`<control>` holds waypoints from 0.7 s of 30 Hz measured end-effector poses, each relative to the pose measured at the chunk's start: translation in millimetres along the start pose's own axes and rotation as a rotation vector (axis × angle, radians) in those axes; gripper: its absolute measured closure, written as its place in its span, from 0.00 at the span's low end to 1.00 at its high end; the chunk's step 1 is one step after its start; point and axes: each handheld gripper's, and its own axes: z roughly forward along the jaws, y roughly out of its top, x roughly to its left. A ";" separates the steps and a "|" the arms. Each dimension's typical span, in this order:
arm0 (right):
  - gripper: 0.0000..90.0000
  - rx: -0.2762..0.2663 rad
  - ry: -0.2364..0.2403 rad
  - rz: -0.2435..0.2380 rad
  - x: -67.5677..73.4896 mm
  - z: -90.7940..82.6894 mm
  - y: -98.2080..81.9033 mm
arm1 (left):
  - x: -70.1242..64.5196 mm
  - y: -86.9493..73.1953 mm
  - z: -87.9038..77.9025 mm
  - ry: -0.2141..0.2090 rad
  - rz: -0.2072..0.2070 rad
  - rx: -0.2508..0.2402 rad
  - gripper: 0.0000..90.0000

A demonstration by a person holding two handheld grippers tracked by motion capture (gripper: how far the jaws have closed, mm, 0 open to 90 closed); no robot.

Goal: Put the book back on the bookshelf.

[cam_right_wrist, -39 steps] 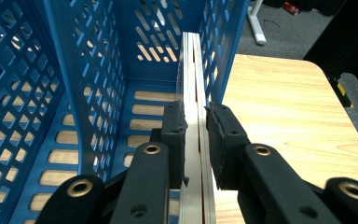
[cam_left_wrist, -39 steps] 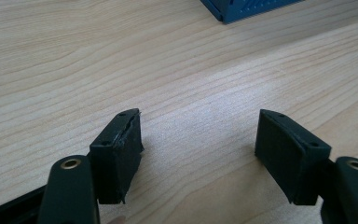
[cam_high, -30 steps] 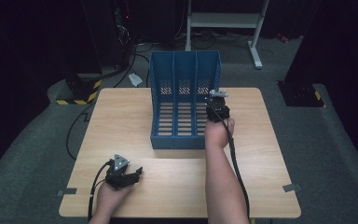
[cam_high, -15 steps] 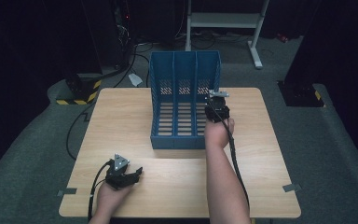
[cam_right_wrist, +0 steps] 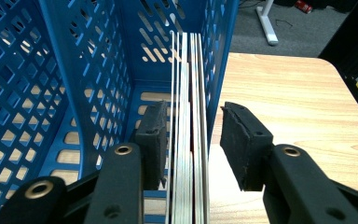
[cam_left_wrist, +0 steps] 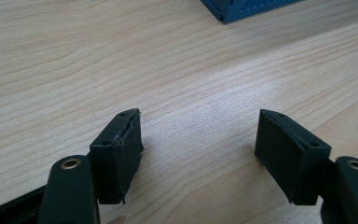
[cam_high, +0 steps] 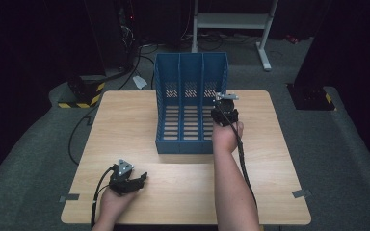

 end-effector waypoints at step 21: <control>0.58 -0.029 0.081 -0.024 -0.1 -15.7 2.7 | 0.0 0.4 0.2 0.004 0.005 0.001 0.35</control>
